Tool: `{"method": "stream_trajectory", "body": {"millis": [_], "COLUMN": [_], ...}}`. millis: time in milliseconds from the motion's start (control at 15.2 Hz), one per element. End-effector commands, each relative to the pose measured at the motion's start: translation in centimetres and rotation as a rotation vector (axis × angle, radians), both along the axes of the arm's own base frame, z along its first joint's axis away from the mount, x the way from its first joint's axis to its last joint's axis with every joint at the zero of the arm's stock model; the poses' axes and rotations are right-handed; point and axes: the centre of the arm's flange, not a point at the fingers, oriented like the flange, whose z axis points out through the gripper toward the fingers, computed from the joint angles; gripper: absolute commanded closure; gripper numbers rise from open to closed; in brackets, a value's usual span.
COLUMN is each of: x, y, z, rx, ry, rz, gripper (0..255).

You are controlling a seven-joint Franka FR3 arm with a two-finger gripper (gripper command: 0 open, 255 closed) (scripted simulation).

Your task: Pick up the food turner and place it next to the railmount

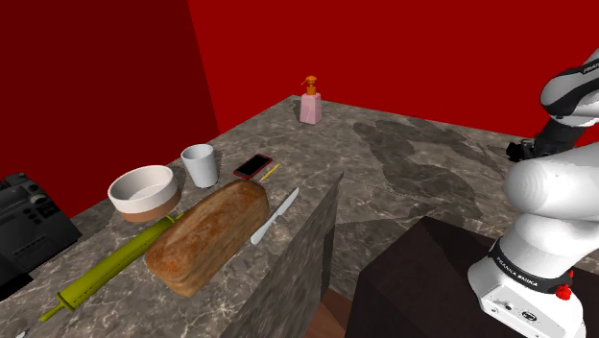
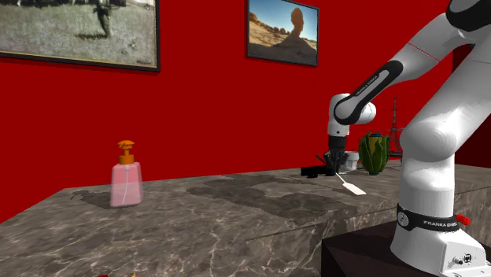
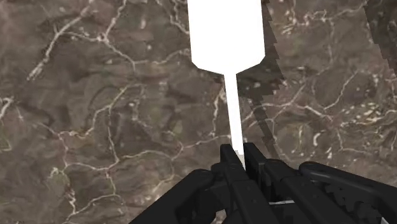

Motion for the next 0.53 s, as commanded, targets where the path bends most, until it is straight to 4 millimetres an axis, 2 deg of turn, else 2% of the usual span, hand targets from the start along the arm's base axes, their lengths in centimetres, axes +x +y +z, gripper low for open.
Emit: {"method": "stream_trajectory", "body": {"millis": [0,330,462], "x": [0.0,0.0,0.0], "y": [0.0,0.0,0.0], "z": [-1.0,-3.6,-4.0], "rx": [-0.001,-0.001,-0.001], "ry": [-0.001,-0.001,-0.001], "rz": [0.000,0.000,0.000], "gripper": [255,255,255]}}
